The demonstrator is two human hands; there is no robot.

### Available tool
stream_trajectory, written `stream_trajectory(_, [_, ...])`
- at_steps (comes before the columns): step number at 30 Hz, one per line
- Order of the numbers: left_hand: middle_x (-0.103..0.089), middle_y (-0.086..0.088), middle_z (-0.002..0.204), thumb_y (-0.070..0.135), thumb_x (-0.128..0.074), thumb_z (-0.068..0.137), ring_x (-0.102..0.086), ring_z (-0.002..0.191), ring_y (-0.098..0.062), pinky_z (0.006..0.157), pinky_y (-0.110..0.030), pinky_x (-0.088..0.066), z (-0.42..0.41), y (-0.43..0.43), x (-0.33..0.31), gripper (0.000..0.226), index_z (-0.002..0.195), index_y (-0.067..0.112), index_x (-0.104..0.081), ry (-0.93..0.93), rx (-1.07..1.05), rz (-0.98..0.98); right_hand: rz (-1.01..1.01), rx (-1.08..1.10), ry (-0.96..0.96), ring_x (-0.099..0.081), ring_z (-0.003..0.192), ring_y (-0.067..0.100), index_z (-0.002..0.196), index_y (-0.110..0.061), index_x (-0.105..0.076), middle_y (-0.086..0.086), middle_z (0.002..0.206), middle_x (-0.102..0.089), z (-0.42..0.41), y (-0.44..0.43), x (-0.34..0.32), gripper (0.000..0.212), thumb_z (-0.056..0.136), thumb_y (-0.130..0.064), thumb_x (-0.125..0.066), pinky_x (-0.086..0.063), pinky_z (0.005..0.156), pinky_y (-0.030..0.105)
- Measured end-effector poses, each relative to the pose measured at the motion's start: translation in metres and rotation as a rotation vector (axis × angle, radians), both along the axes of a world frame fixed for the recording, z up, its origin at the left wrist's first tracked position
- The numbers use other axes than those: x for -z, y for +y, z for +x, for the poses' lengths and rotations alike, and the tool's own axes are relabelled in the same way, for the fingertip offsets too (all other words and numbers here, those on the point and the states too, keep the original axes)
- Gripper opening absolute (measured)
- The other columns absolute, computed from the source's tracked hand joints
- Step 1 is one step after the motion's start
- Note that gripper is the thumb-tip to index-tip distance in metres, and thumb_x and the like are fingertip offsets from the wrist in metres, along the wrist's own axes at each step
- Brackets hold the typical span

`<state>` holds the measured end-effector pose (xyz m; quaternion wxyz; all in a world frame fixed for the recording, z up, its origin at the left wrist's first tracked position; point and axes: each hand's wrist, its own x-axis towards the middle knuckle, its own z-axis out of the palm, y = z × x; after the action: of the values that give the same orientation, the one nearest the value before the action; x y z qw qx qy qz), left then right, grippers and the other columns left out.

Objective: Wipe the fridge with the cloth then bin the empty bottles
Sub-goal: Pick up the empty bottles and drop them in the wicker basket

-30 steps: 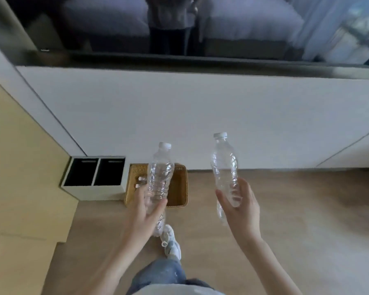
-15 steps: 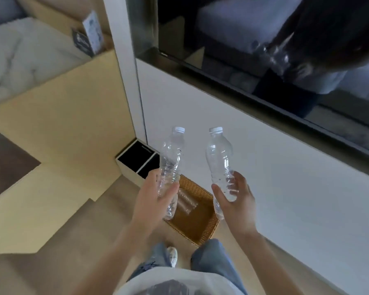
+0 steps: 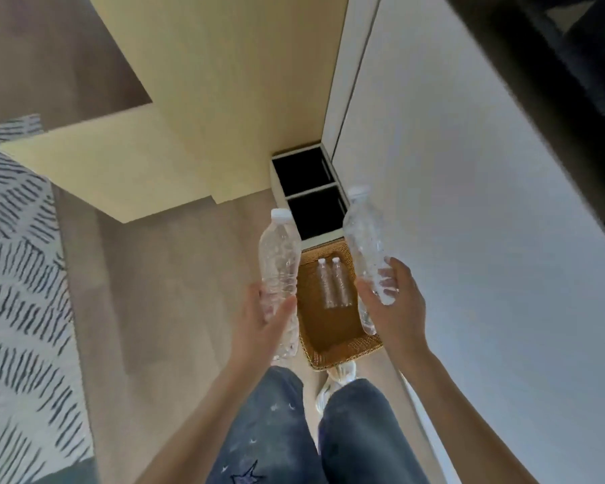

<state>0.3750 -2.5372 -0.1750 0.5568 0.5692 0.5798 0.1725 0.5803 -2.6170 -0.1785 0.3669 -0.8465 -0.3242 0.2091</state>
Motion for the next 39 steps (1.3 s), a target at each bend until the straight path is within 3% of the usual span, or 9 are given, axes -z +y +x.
stream_trajectory(5, [-0.065,0.007,0.103,0.04,-0.066,0.091,-0.065,0.09,-0.005,0.074,-0.027,-0.055,0.05,-0.016,0.104,0.032,0.114,0.024,-0.05,0.063,-0.095,-0.137,-0.078,-0.061,0.093,-0.055,0.094,-0.02,0.115,-0.062,-0.04,-0.045,0.096,-0.052,0.031,0.001,0.1,0.043,0.078,-0.069,-0.059,-0.041,0.06,0.001])
stream_trajectory(10, [-0.065,0.01,0.096,0.037,-0.073,0.086,-0.061,0.072,0.015,0.052,-0.002,-0.043,0.088,-0.02,0.248,0.032,0.11,0.025,-0.054,0.074,-0.135,-0.275,-0.139,-0.05,0.17,-0.058,0.097,-0.011,0.114,-0.049,-0.047,-0.028,0.101,-0.06,0.048,-0.002,0.241,0.036,0.086,-0.049,-0.07,-0.045,0.063,0.0])
stream_trajectory(14, [-0.061,0.003,0.118,0.05,-0.077,0.078,-0.066,0.075,0.002,0.052,-0.011,-0.046,0.106,-0.012,0.374,0.063,0.127,0.022,-0.05,0.143,-0.138,-0.326,-0.163,-0.031,0.198,-0.055,0.098,-0.017,0.111,-0.053,-0.043,-0.035,0.099,-0.056,0.058,-0.008,0.372,0.04,0.085,-0.049,-0.072,-0.044,0.064,-0.001])
stream_trajectory(17, [-0.061,0.005,0.115,0.047,-0.081,0.075,-0.069,0.08,-0.007,0.054,-0.02,-0.053,0.117,-0.014,0.459,0.061,0.121,0.025,-0.047,0.135,-0.191,-0.383,-0.215,-0.012,0.252,-0.057,0.098,-0.007,0.119,-0.051,-0.041,-0.036,0.099,-0.051,0.064,-0.02,0.465,0.047,0.081,-0.055,-0.07,-0.043,0.072,0.007])
stream_trajectory(20, [-0.057,0.014,0.101,0.042,-0.081,0.077,-0.065,0.07,0.0,0.043,-0.008,-0.043,0.125,-0.026,0.527,0.057,0.118,0.026,-0.046,0.169,-0.226,-0.392,-0.279,-0.023,0.266,-0.056,0.099,-0.002,0.123,-0.042,-0.044,-0.029,0.103,-0.054,0.07,-0.037,0.545,0.055,0.075,-0.064,-0.061,-0.045,0.077,0.014])
stream_trajectory(24, [-0.055,0.015,0.101,0.04,-0.08,0.079,-0.057,0.085,0.001,0.062,-0.014,-0.044,0.132,-0.044,0.602,0.057,0.122,0.025,-0.044,0.203,-0.205,-0.406,-0.35,-0.008,0.29,-0.054,0.107,0.005,0.135,-0.03,-0.045,-0.014,0.117,-0.057,0.07,-0.059,0.628,0.075,0.071,-0.067,-0.058,-0.049,0.091,0.027])
stream_trajectory(28, [-0.054,0.006,0.107,0.033,-0.079,0.082,-0.058,0.095,-0.014,0.087,-0.029,-0.05,0.136,-0.064,0.653,0.066,0.134,0.013,-0.044,0.236,-0.217,-0.487,-0.4,-0.041,0.326,-0.056,0.107,0.012,0.135,-0.027,-0.044,-0.009,0.112,-0.058,0.063,-0.078,0.678,0.07,0.076,-0.058,-0.065,-0.054,0.091,0.036])
stream_trajectory(33, [-0.061,0.004,0.097,0.025,-0.08,0.082,-0.061,0.078,-0.01,0.072,-0.027,-0.052,0.139,-0.087,0.688,0.055,0.124,0.013,-0.047,0.216,-0.271,-0.585,-0.4,-0.046,0.377,-0.061,0.098,0.011,0.116,-0.033,-0.044,-0.008,0.105,-0.061,0.052,-0.09,0.702,0.051,0.078,-0.041,-0.077,-0.056,0.083,0.032])
stream_trajectory(39, [-0.061,-0.005,0.118,0.023,-0.078,0.084,-0.063,0.107,-0.025,0.096,-0.043,-0.054,0.133,-0.098,0.704,0.061,0.134,0.012,-0.045,0.205,-0.348,-0.616,-0.463,-0.191,0.42,-0.06,0.105,0.011,0.123,-0.03,-0.046,-0.008,0.11,-0.062,0.051,-0.084,0.709,0.059,0.077,-0.037,-0.082,-0.052,0.085,0.025])
